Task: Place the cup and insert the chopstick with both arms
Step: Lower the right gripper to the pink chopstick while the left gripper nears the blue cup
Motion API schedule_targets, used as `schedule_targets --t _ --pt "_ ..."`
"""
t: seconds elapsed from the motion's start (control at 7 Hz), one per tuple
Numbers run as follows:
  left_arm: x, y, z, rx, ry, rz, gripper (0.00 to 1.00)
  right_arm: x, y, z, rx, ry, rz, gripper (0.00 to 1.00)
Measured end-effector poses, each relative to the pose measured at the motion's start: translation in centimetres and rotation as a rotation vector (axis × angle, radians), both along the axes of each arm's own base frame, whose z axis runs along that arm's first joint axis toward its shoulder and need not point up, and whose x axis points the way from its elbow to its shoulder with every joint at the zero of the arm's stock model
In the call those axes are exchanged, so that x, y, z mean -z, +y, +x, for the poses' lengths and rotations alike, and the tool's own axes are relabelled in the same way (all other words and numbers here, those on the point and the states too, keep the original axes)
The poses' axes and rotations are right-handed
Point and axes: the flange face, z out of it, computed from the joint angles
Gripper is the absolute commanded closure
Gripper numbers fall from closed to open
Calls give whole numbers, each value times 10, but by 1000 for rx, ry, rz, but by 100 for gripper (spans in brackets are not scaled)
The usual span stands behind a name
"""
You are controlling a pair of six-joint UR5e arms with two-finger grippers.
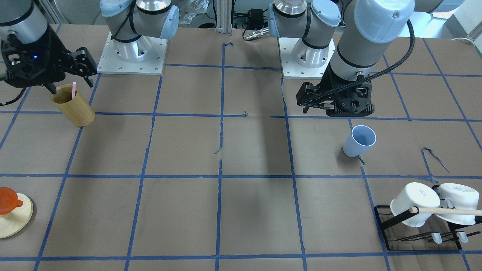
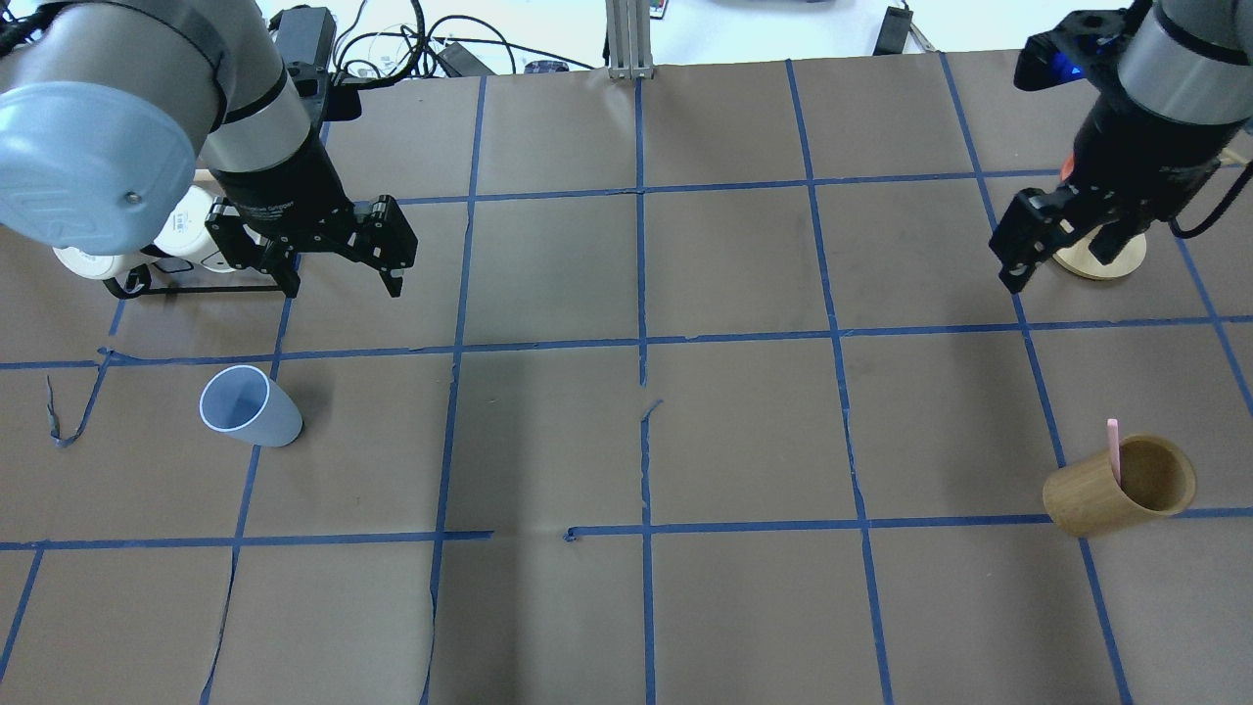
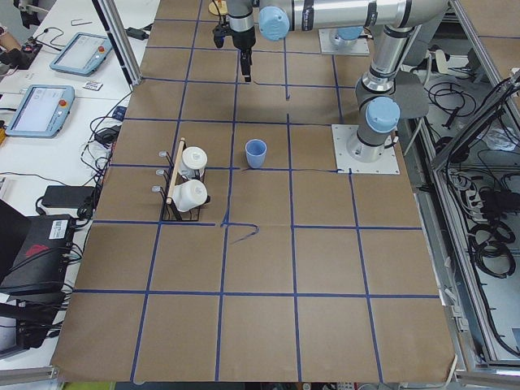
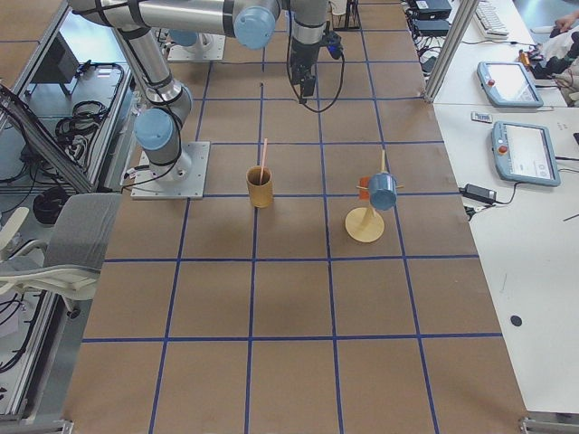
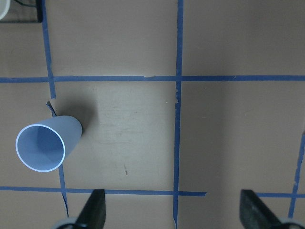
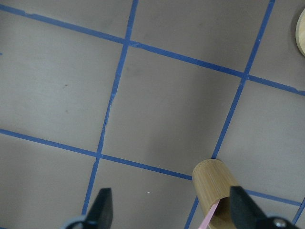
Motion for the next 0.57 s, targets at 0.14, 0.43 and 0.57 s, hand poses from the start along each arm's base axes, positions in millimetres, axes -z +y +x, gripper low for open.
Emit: schedule_targets --t 0.14,0.43,0.57 --pt "3 1 0 1 0 6 0 27 4 -43 -17 -20 12 15" --pt "6 0 -1 1 0 12 0 64 17 -83 -27 -21 -6 13" --pt "7 0 -1 1 0 15 0 68 26 -83 -27 -31 11 13"
